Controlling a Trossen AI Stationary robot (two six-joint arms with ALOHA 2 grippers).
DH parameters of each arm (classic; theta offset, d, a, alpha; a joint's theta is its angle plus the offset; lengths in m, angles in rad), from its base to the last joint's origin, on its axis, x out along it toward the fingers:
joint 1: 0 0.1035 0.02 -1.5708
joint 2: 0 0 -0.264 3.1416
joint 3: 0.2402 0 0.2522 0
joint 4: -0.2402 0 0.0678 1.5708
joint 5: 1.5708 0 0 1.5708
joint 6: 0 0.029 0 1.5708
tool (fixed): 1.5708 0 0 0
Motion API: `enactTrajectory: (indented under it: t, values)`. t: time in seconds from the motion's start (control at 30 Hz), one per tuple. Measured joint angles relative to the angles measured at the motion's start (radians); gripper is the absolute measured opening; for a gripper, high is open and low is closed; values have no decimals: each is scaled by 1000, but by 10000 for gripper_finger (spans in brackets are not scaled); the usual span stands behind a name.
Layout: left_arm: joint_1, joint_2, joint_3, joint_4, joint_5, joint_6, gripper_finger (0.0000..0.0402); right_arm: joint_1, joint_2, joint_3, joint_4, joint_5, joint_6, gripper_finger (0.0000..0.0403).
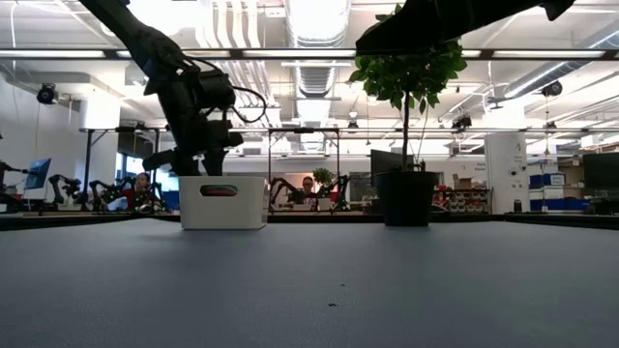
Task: Nest measuring cups in basket
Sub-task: Put the nested measuring cups into the white bin, then return to Home Position
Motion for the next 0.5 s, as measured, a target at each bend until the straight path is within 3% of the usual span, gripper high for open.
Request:
enactTrajectory:
  t: [0.5]
  values:
    - [-37,-62,8,-12,-11,-31,169,0,0,0,0,0,0,221]
